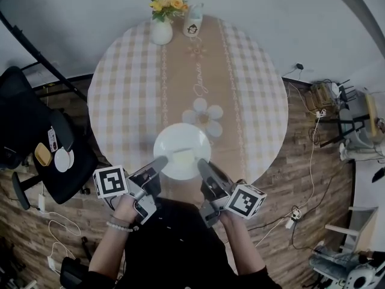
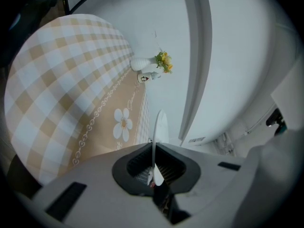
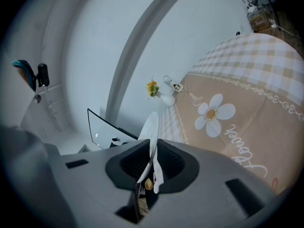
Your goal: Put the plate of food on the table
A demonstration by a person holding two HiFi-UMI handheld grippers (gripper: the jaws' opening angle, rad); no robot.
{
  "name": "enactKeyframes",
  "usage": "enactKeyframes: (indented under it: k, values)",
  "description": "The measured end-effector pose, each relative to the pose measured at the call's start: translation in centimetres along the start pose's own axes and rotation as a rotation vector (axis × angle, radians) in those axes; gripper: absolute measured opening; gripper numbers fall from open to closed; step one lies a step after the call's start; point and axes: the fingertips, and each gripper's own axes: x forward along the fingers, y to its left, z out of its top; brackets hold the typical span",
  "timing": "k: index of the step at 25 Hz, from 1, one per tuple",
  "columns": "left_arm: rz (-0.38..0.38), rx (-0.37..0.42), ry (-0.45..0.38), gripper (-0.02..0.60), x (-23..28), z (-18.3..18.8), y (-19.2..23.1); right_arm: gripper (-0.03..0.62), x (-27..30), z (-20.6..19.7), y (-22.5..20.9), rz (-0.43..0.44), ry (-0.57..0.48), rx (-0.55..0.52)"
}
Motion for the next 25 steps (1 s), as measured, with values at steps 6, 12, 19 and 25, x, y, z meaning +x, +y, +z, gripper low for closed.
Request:
enactKeyframes:
  k: [6,12,19,25]
  values:
    - [0.004,-0.001,0.007,0.008,1.2,0.3,1.3,0.029,0.6,-0.2,-1.9,-0.021,0.017,0.021]
    - [0.014,-0.035,0.025,0.008,2.5,0.3,2.4,0.029,1.0,0.0,-3.8,-0.046,0.036,0.033]
    - [0.045,-0.026,0.048,0.008,3.8,1.1,4.2,0.029,2.0,0.3,-5.9,-0.068,0.059,0.023]
    - [0.063,-0.018,0.06,0.008,4.7,1.4,6.0,0.029,2.9,-0.4,-8.4,-0.088,0.08,0.043]
